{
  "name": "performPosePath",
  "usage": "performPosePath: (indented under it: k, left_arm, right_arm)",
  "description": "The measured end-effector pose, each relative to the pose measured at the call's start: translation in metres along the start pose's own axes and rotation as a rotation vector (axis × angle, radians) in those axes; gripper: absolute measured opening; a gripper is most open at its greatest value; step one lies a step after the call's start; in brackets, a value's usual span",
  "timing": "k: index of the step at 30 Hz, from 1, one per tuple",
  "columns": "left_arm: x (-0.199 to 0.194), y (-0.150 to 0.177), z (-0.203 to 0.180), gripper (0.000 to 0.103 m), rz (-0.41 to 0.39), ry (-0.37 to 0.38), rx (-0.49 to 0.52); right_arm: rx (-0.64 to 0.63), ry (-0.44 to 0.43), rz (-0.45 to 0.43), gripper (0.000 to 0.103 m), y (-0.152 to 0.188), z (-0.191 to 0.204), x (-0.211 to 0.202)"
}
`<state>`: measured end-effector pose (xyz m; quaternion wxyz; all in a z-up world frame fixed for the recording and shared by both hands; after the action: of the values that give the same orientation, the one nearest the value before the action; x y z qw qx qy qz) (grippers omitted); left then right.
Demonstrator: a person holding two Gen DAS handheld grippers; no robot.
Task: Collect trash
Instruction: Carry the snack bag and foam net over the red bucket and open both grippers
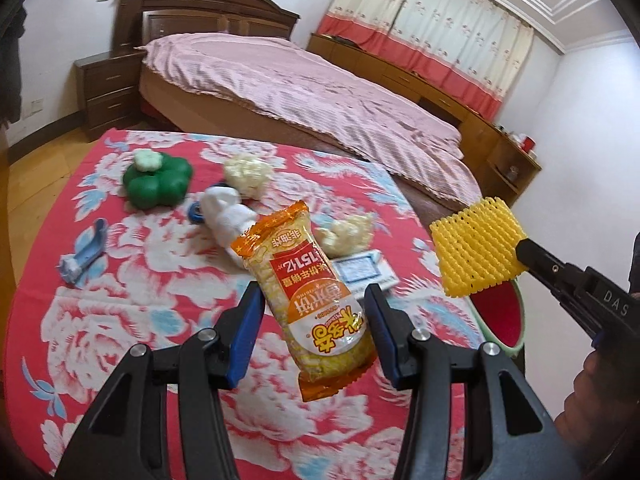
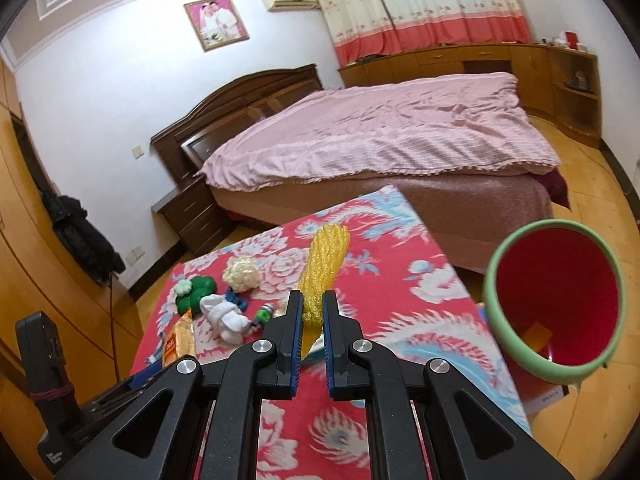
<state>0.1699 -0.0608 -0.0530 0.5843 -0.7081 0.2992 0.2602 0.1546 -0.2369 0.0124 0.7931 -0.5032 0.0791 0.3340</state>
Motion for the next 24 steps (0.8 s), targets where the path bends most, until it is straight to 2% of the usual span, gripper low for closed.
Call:
performPosePath:
  k: [11,24]
  left_arm:
    - [-0.005,0.006,-0.067,0.052,0.035,0.092,0.111]
    - [0.005,0.008,-0.150,0.052,0.049,0.149,0.249]
  right_arm:
    - [0.062,0.054,-0.081,0.009,0.000,-0.038,-0.052]
    - [0.163,0.164,-0.160,0.009,0.004,-0.106,-0.095]
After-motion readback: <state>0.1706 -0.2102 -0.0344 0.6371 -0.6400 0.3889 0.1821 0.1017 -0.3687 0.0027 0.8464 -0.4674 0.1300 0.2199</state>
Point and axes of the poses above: each gripper's, at about its wrist camera, not at the fingertips, and x roughly the way its jaws point, z to its left, y to its underside, the point moved 8 cm from there along x, roughly the way its jaws point, and after that the axes turned 14 degrees about -y, right-handed, at the moved point
